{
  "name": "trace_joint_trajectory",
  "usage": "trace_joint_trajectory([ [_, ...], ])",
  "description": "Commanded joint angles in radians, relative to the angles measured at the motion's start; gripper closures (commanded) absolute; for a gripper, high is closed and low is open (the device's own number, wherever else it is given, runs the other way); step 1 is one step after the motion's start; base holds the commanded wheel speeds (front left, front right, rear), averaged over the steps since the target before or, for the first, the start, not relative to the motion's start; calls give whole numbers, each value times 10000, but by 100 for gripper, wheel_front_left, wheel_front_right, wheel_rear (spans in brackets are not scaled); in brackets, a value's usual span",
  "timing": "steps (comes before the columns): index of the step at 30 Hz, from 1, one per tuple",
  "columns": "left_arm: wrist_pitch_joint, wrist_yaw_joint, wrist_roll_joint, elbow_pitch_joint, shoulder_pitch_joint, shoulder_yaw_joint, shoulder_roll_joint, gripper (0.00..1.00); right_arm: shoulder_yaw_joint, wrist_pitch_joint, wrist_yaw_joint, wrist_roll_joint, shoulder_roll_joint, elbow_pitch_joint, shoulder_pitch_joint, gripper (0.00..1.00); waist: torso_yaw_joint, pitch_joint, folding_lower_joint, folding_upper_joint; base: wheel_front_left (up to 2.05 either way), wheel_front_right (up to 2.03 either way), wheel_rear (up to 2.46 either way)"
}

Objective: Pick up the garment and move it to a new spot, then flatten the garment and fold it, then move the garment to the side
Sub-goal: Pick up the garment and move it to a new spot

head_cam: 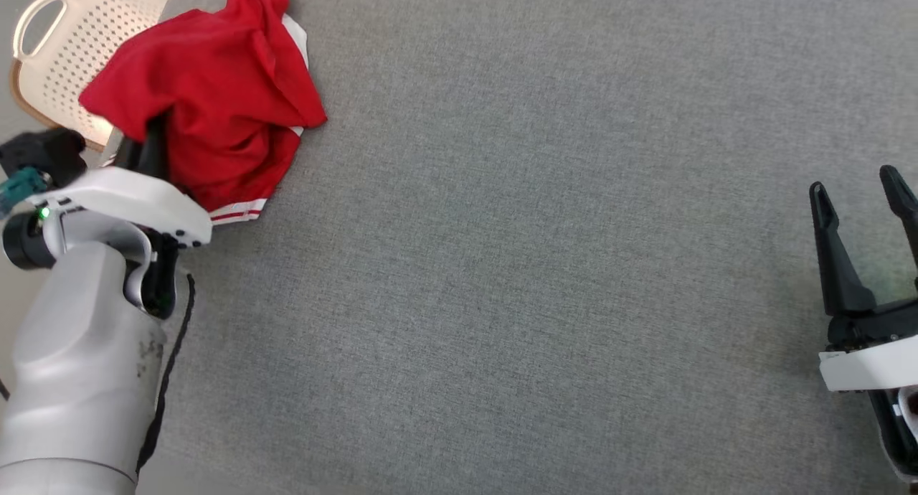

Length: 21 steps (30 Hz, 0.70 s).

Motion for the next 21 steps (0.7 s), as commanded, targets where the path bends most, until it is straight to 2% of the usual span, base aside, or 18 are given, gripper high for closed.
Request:
trace_joint_trajectory([
  [1,-69,-3,60,-523,-22,79,140,100,43,-158,0,29,74,128,-95,0,-285,-468,0,0,0,0,0],
  [3,-73,-4,290,-1698,271,320,308,100,103,-386,0,93,286,417,-106,0,-438,-802,0,0,0,0,0],
  [8,-70,53,778,-4175,885,658,227,100,370,-797,0,178,740,1082,-181,0,-877,-1516,0,0,0,0,0],
  [12,130,205,1025,-5454,1148,366,158,100,345,-1046,0,251,1044,1480,-254,0,-1271,-1926,0,0,0,0,0],
  [21,1709,958,1721,-8204,1638,-740,-294,100,208,-1298,0,297,1452,1786,-522,0,-2423,-2033,0,0,0,0,0],
])
